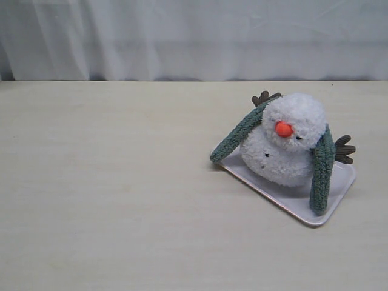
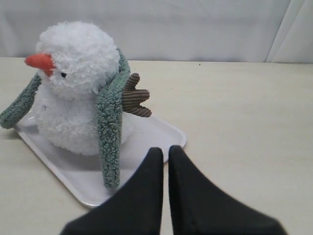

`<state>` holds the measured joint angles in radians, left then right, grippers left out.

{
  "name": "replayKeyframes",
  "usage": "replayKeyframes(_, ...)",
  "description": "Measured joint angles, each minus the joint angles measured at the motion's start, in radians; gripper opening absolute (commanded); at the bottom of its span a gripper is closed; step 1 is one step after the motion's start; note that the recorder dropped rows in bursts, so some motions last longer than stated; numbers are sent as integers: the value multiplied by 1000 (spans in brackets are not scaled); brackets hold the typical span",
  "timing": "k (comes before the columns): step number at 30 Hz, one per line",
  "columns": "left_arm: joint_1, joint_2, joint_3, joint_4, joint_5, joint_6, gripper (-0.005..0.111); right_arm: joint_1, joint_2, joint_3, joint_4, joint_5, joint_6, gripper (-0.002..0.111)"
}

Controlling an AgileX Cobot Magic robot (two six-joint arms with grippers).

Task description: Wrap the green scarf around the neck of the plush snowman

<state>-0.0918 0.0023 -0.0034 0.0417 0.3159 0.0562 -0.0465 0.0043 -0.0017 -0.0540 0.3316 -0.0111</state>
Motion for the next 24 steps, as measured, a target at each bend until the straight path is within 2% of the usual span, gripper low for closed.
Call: replayKeyframes(24, 0, 0, 0, 0, 0, 0, 0, 0, 0, 0, 35, 11, 0, 4)
